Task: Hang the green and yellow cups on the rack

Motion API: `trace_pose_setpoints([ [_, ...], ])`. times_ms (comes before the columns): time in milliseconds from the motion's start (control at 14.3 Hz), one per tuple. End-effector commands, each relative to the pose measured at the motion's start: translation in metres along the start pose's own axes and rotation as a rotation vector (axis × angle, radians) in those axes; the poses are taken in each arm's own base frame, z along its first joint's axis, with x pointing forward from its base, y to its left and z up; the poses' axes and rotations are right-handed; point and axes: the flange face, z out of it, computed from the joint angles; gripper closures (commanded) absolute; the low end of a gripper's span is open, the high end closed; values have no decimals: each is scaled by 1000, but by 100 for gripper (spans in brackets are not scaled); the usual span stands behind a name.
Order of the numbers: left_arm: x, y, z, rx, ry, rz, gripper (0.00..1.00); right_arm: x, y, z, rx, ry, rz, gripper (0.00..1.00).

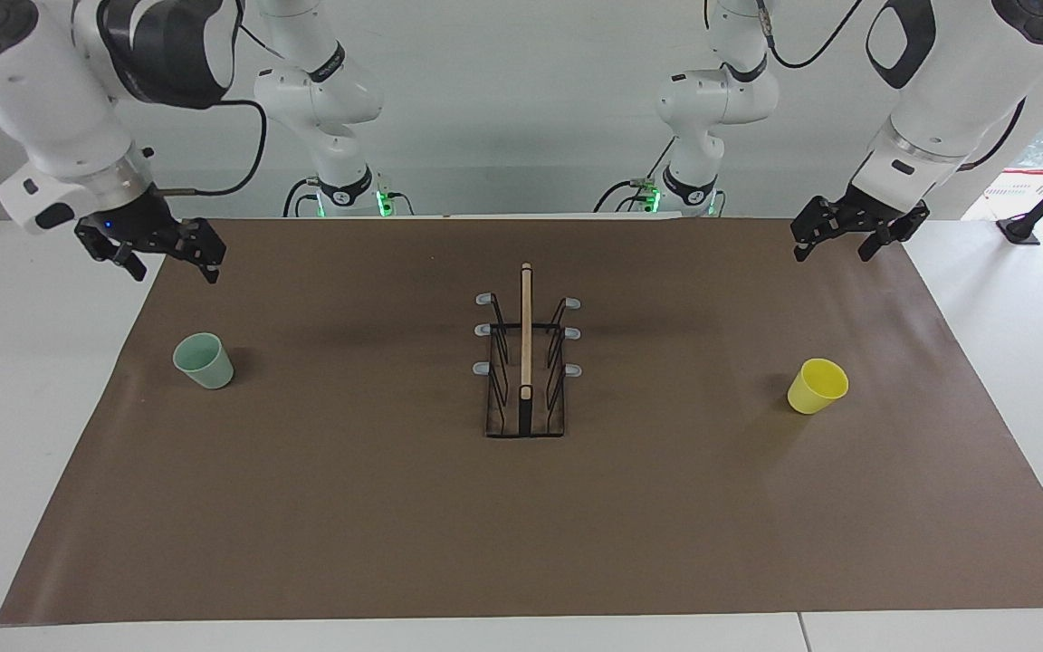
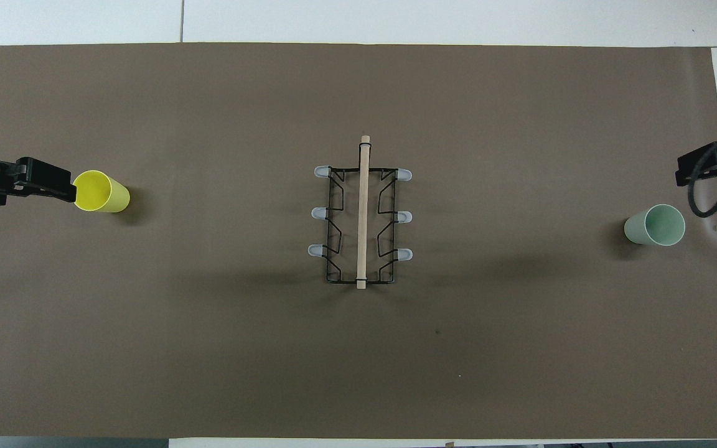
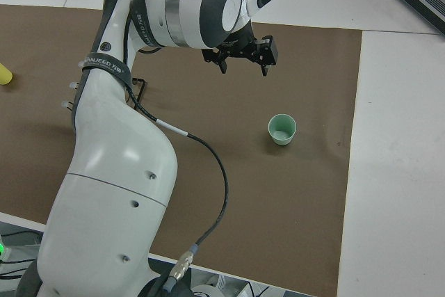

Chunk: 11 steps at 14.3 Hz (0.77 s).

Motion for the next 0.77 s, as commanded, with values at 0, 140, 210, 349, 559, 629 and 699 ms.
trace_pose_setpoints([
  [0, 5, -28, -4, -72, -31, -90, 0, 50, -22, 19, -108, -106, -31, 0],
  [140, 32, -36, 2, -82, -80, -110, 0, 64, -54, 34, -203, -152, -108, 0],
  [210, 47, -55, 10, -96, -104, -168, 0, 66, -66, 40, -248, -178, -155, 0],
  [349, 79, -75, 29, -114, -120, -292, 0, 65, -102, 64, -394, -300, -391, 0],
  [559, 104, -114, 62, -122, -143, -611, 0, 51, -124, 103, -448, -453, -700, 0],
  [629, 110, -121, 70, -143, -140, -684, 0, 42, -135, 119, -478, -500, -769, 0],
  [699, 114, -137, 83, -165, -160, -755, 0, 29, -145, 133, -522, -539, -869, 0],
])
